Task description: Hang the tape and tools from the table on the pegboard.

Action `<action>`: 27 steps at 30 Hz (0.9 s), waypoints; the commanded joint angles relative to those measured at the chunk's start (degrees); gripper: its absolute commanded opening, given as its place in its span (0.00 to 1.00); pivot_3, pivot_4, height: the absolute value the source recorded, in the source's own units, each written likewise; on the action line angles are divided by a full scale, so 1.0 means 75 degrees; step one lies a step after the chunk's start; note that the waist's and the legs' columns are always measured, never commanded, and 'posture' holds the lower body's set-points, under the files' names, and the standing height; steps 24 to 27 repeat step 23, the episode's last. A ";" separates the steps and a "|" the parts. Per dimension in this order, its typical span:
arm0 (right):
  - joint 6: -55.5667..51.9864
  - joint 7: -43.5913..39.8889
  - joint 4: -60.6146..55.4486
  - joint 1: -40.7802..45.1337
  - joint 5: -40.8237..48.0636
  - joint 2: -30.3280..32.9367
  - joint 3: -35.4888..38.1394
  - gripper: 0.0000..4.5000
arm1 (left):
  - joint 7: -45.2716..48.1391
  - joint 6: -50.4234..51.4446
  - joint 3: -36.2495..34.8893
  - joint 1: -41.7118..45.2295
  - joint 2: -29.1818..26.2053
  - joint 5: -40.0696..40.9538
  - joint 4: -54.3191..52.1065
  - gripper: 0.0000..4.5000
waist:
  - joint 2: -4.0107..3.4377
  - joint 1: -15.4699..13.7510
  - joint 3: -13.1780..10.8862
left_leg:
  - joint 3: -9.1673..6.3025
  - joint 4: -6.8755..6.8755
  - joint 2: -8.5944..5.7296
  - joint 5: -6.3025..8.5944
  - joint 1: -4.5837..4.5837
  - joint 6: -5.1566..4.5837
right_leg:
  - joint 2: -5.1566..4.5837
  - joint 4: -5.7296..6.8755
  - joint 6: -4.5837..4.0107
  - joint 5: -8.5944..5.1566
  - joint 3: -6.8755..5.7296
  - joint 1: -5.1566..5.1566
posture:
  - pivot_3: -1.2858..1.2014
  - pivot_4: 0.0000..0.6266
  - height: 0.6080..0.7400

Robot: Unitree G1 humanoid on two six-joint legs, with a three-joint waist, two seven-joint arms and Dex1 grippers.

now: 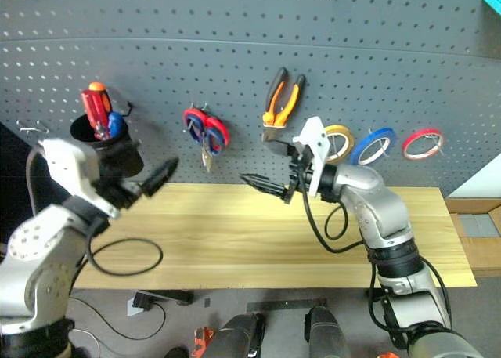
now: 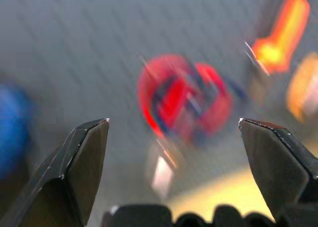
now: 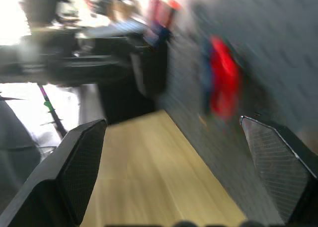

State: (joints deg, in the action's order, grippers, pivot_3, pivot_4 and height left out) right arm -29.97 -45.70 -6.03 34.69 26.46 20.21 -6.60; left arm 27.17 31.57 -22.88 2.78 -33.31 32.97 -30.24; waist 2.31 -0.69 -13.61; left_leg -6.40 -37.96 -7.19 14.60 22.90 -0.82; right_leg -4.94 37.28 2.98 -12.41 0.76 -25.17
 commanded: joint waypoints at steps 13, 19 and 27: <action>-0.0007 0.0229 0.0956 -0.2221 -0.0855 0.2650 0.1702 1.00 | 0.0388 -0.1447 0.0722 -0.0920 0.0321 -0.1369 0.2026 0.99 | -0.0079 -0.0056 0.0282 | 0.0043 -0.0003 -0.0009 0.0006 -0.0022 -0.0013 | -0.0006 -0.0027 0.0017 0.0012 0.0006 0.0032 | 0.50 0.20 1.00; 0.0013 0.0242 0.1486 -0.2706 -0.1474 0.3232 0.1530 1.00 | 0.0412 -0.1763 0.0984 -0.0614 0.0399 -0.1674 0.2783 0.99 | -0.0102 0.0084 0.0457 | 0.0050 -0.0001 0.0012 0.0009 -0.0029 -0.0018 | 0.0000 -0.0029 0.0017 0.0012 0.0006 0.0043 | 0.49 0.18 1.00; 0.0628 0.1001 0.2442 -0.2527 -0.1811 0.2587 0.1598 1.00 | 0.0363 -0.1982 0.1079 -0.0385 0.0496 -0.1874 0.3255 0.99 | -0.0104 0.0156 0.0496 | 0.0060 0.0001 0.0013 0.0039 -0.0136 -0.0067 | 0.0001 -0.0047 0.0020 0.0011 0.0008 0.0150 | 0.49 0.12 1.00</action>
